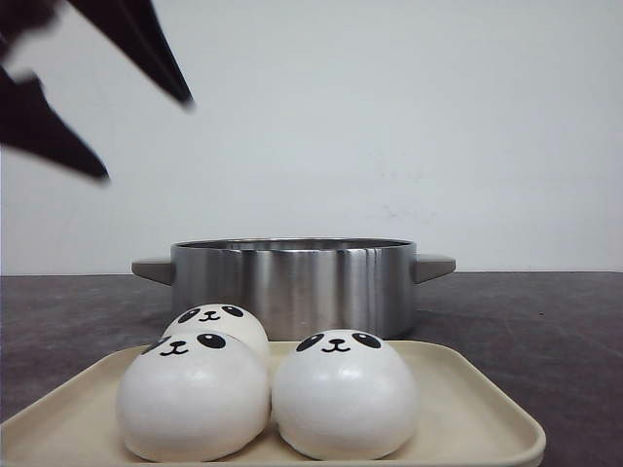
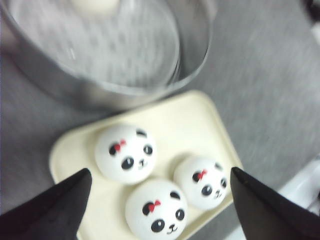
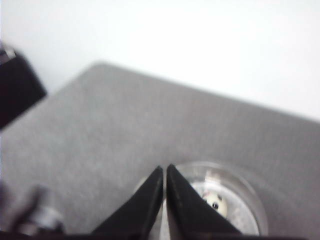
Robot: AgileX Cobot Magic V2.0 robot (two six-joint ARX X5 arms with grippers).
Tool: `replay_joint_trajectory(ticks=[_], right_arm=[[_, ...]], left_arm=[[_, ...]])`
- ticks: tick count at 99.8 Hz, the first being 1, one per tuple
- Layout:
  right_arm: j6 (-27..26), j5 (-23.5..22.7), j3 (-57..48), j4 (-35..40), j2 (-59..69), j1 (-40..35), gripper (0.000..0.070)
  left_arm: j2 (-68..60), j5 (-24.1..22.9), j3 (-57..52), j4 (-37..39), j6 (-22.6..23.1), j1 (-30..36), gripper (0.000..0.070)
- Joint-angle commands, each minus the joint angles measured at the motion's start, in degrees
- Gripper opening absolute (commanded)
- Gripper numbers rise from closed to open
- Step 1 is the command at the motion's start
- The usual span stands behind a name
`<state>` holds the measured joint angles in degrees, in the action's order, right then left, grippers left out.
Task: Steam buns
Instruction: 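Lower the left gripper onto the farther bun nearest it and grasp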
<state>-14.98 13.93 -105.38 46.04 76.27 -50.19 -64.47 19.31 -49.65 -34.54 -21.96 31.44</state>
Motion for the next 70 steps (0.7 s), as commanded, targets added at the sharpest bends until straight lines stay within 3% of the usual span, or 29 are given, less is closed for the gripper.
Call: replay_joint_trajectory(ticks=[1, 16, 47, 70], right_arm=[[0.5, 2.75, -1.07, -0.07, -0.76, -1.88, 0.0003], [0.39, 5.84, -1.07, 2.1, -3.76, -3.39, 0.0003], [-1.57, 6.05, -1.07, 9.29, -5.25, -3.65, 0.0003], [-2.27, 6.05, -1.07, 10.03, -5.25, -5.35, 0.0003]], left_arm=[[-4.57, -0.61, -0.79, 0.68, -1.97, 1.09, 0.0608], [-12.72, -2.21, -0.79, 3.19, -3.28, 3.43, 0.0608], [-21.51, -10.45, -0.79, 10.16, -4.7, 6.49, 0.0607], [-24.68, -11.17, -0.79, 11.61, -4.72, 6.56, 0.059]])
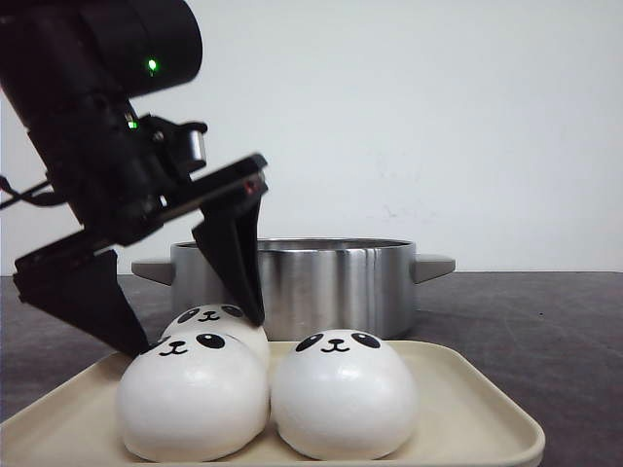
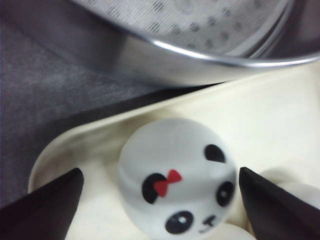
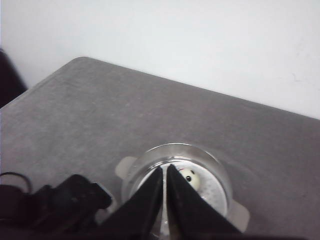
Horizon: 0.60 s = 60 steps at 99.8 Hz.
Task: Steam buns
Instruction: 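Lower the left gripper onto the farther bun nearest it and grasp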
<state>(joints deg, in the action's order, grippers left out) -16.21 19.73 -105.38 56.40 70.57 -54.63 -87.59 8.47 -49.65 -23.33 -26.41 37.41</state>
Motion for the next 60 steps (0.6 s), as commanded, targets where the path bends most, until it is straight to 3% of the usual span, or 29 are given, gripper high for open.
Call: replay_joint_trajectory(ticks=[1, 6, 11, 24, 30, 60], right_arm=[[-1.05, 0.26, -1.07, -0.33, 0.46, -0.96, 0.0003], [-1.14, 0.26, -1.07, -0.22, 0.46, -1.16, 0.0003], [-1.16, 0.26, -1.07, -0.22, 0.46, -1.18, 0.0003], [-1.18, 0.28, -1.07, -0.22, 0.46, -1.18, 0.0003], [-1.18, 0.28, -1.07, -0.22, 0.46, -1.18, 0.0003], [-1.16, 1.38, -1.07, -0.26, 0.46, -1.18, 0.0003]], left_arm=[[-1.68, -0.33, -0.79, 0.33, -0.26, 0.59, 0.0589], [-2.23, -0.33, -0.79, -0.07, -0.26, 0.61, 0.0573], [-2.58, -0.33, -0.79, -0.59, -0.24, 0.61, 0.0499], [-2.8, -0.35, -0.79, -0.55, -0.22, 0.61, 0.0196], [-2.78, -0.31, -0.79, -0.26, -0.09, 0.59, 0.0008], [4.37, 0.92, -4.92, -1.25, 2.01, 2.47, 0.001]])
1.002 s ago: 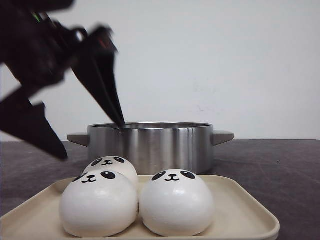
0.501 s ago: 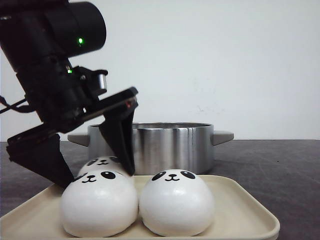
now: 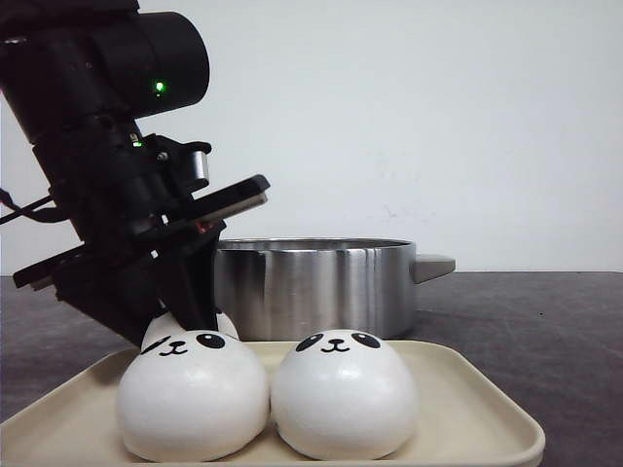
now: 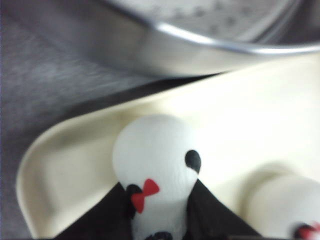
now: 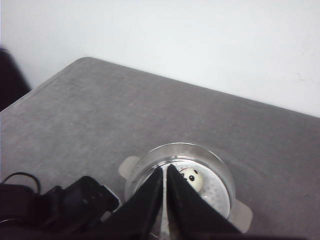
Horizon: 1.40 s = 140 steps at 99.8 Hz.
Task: Steam buns
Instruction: 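Lower the left gripper onto the farther bun nearest it and grasp, then carry the bun with the left gripper into the pot and release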
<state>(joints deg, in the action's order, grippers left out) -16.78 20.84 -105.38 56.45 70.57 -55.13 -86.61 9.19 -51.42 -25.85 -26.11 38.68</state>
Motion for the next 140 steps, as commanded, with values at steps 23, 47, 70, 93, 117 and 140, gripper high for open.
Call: replay_joint_trajectory(ticks=[23, 47, 70, 93, 117, 140], right_arm=[[-0.59, 0.24, -1.07, -0.81, 0.46, -0.68, 0.0003], [-0.57, 0.24, -1.07, -0.7, 0.52, -1.01, 0.0003], [-0.5, 0.26, -1.07, -0.66, 0.55, -1.01, 0.0003], [0.04, 0.26, -1.01, -0.09, 0.57, -0.98, 0.0003], [0.66, 1.97, 1.92, 2.71, 0.57, -0.92, 0.0003], [-1.7, 1.49, 12.48, 3.34, 0.57, -0.46, 0.0003]], left_arm=[[9.7, -13.64, -8.74, 11.06, 7.89, 1.66, 0.001], [0.81, -13.88, -14.19, 14.71, 10.47, -4.37, 0.0009], [-9.73, -13.88, -18.25, 15.26, 10.45, -7.61, 0.001], [-15.06, -12.0, -19.67, 15.1, 8.81, -8.72, 0.0376], [-13.97, -10.23, -19.69, 14.49, 7.1, -8.72, 0.0604], [-6.58, -10.27, -20.5, 10.64, 7.17, -8.72, 0.0596]])
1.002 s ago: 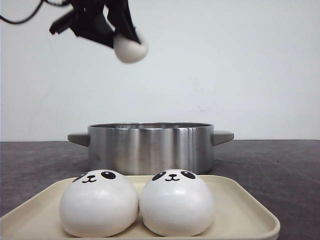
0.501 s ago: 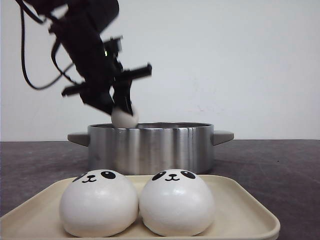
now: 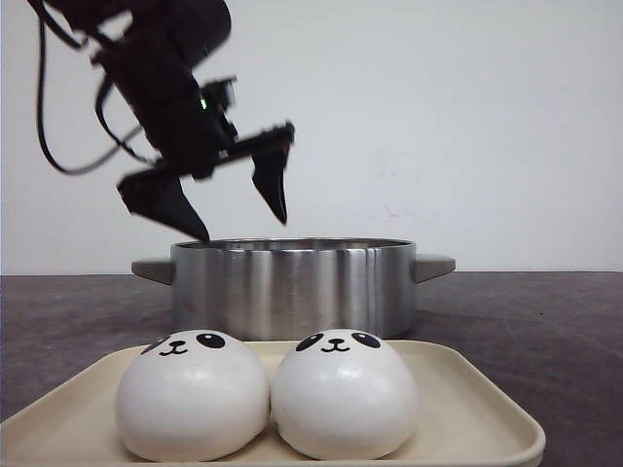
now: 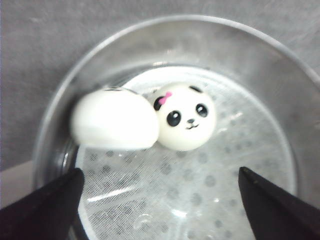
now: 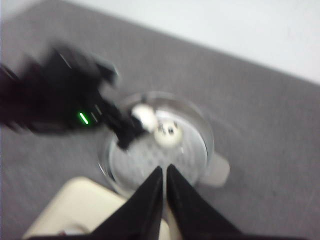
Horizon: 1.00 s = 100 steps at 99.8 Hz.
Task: Steam buns
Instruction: 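Carry the bun with the left gripper into the pot and release, then lower the right gripper onto the nearer bun beside it and grasp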
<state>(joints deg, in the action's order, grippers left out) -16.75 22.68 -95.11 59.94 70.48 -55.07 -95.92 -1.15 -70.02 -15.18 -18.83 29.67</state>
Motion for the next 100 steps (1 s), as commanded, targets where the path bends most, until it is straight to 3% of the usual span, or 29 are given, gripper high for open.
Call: replay_joint_trajectory(ticks=[1, 12, 35, 39, 48, 52, 64, 100], right_arm=[[-2.01, -0.42, 2.91, -0.22, 0.66, -0.52, 0.0003], [-6.03, -3.87, 10.99, -2.1, 0.66, -0.59, 0.0003], [-17.53, -18.53, 29.29, -12.74, 1.16, -1.4, 0.0025], [-19.32, -20.48, 31.65, -14.29, 1.36, -1.55, 0.0112], [-21.4, -24.48, 35.34, -16.31, 2.58, -1.88, 0.0442], [-21.84, -25.81, 36.41, -16.76, 3.15, -2.03, 0.0512], [-22.1, -28.83, 38.29, -17.66, 5.99, -2.43, 0.0512], [-21.81, -28.33, 38.4, -20.48, 18.18, -2.45, 0.051]], left_arm=[[3.04, 0.04, -1.9, -0.11, -0.11, 0.28, 0.0596], [9.46, -0.35, -1.9, -2.23, -0.02, 0.33, 0.0596], [24.57, 0.11, -1.9, -11.34, -0.04, 0.76, 0.0596], [26.75, 0.09, -1.9, -12.61, -0.04, 0.96, 0.0596], [30.93, 0.09, -1.9, -14.97, -0.07, 1.22, 0.0596], [32.37, 0.09, -1.9, -15.63, -0.07, 1.22, 0.0596], [35.41, 0.09, -1.9, -16.94, -0.04, 1.22, 0.0596], [36.26, 0.09, -1.9, -19.3, -0.07, 1.22, 0.0596]])
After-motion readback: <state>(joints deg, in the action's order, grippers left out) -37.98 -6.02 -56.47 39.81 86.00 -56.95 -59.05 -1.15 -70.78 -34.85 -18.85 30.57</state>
